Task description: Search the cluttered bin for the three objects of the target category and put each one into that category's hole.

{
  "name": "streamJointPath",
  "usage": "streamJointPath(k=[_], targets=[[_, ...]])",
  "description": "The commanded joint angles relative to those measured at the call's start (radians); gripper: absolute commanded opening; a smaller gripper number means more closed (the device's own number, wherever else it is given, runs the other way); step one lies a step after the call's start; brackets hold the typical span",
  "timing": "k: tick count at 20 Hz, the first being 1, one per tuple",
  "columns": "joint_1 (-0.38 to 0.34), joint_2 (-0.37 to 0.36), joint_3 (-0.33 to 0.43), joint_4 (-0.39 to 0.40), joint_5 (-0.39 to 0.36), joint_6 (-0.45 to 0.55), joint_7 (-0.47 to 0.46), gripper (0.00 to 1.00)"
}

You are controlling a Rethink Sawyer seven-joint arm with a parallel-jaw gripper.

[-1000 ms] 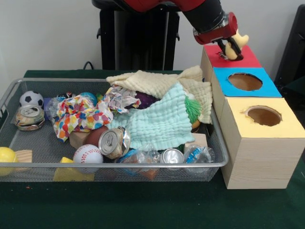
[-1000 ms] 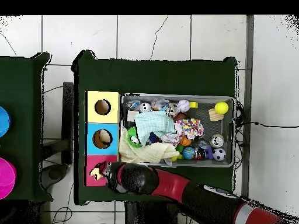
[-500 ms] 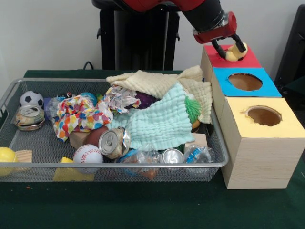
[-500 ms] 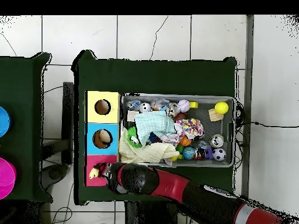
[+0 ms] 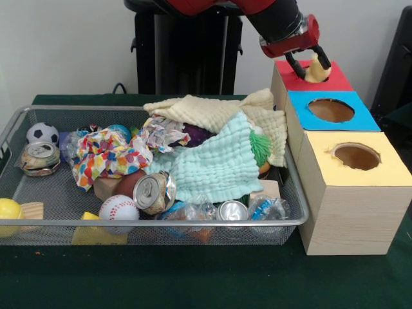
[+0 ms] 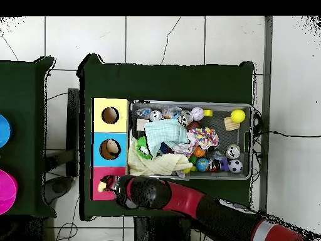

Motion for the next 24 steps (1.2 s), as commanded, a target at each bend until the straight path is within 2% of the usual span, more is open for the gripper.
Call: streamJointPath(k=[1, 8, 13, 17, 20, 24], targets=[[-0.012, -0.084, -0.012, -0.079, 0.036, 0.103, 0.117, 1.00], [-0.005, -0.198, -0.027, -0.078, 0.044, 0.189, 0.110, 1.00], [0.001, -0.202, -0.040, -0.082, 0.038, 0.193, 0.113, 1.00], [0.018, -0.234, -0.064, -0.099, 0.028, 0.204, 0.112, 1.00], [0.063, -0.293, -0.148, -0.142, -0.038, 0.165, 0.091, 1.00], [0.132, -0.329, -0.280, -0.202, -0.125, 0.147, 0.065, 1.00]])
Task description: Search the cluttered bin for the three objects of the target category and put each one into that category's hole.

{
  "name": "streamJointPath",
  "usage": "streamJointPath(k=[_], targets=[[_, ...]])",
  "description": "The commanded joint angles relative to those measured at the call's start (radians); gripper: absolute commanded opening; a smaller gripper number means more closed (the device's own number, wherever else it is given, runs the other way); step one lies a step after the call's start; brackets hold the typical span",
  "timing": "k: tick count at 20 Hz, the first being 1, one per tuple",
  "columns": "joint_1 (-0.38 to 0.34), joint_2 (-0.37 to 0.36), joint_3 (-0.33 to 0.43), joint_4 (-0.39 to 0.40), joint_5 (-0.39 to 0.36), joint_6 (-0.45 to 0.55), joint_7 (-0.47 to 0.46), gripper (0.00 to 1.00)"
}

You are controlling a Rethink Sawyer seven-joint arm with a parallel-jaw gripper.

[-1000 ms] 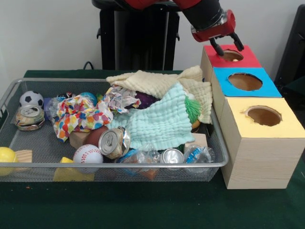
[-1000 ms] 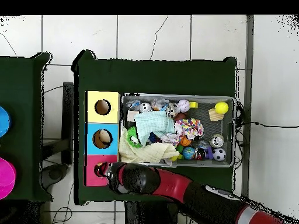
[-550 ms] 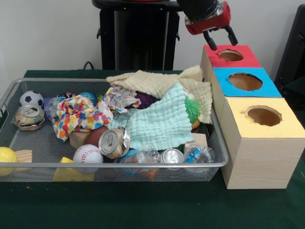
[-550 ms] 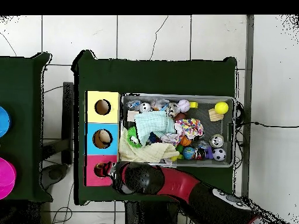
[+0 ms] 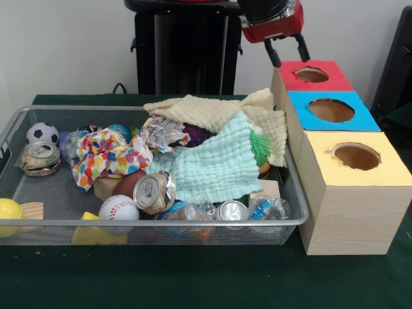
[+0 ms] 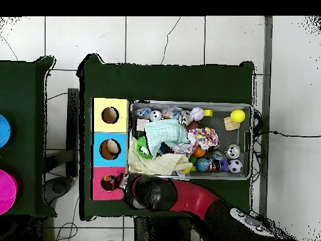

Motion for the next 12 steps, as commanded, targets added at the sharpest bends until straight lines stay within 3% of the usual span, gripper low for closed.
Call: streamJointPath(k=[1, 6, 12], targets=[[0.081, -0.086, -0.209, -0.194, -0.116, 0.019, 0.058, 1.00], [0.151, -0.114, -0.340, -0.230, -0.198, 0.005, 0.082, 1.00], [0.179, -0.138, -0.409, -0.271, -0.229, 0.061, 0.081, 1.00]])
